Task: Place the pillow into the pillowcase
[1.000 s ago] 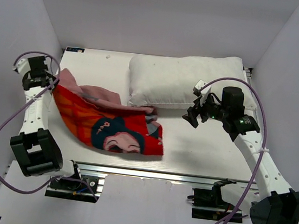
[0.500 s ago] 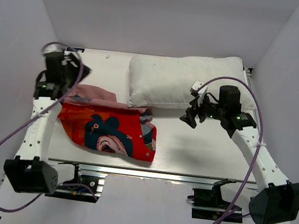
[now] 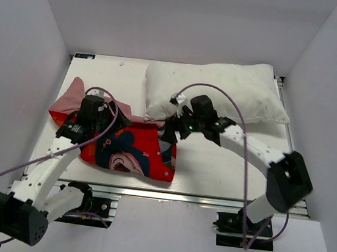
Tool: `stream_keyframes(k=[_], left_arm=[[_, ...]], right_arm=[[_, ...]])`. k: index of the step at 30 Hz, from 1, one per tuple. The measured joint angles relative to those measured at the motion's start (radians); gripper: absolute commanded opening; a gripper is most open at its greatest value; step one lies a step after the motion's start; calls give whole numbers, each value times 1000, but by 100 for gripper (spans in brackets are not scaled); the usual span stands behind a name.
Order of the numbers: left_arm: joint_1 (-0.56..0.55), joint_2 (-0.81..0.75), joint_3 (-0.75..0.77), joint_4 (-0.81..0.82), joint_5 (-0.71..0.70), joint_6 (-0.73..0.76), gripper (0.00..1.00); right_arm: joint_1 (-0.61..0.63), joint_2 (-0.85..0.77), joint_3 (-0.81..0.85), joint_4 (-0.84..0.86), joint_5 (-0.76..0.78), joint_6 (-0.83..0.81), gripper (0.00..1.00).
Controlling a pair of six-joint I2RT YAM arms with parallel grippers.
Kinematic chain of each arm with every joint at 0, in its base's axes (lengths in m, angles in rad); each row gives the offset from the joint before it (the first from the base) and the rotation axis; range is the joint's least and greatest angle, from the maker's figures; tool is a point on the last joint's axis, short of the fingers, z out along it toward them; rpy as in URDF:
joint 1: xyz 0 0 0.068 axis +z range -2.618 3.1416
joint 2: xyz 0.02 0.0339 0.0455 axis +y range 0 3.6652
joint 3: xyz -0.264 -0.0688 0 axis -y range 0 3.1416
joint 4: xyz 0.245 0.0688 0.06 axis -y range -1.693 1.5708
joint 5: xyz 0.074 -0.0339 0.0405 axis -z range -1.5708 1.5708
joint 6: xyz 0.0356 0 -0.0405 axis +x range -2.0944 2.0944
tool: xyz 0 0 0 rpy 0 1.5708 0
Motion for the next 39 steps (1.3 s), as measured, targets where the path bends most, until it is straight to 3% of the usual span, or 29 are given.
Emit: stream_keyframes(k=[6, 11, 22, 29, 39], left_arm=[[0, -117, 0, -4, -22, -36, 75], [0, -167, -16, -16, -29, -64, 75], [0, -183, -26, -37, -30, -80, 75], [0, -182, -26, -39, -30, -83, 75], [0, -198, -55, -45, -29, -94, 75]], right_arm=[[-7, 277, 149, 45, 69, 144, 81], [6, 380, 185, 53, 86, 195, 77], [85, 412, 221, 104, 85, 251, 67], [87, 481, 239, 118, 126, 288, 66], [88, 455, 235, 118, 164, 251, 65]])
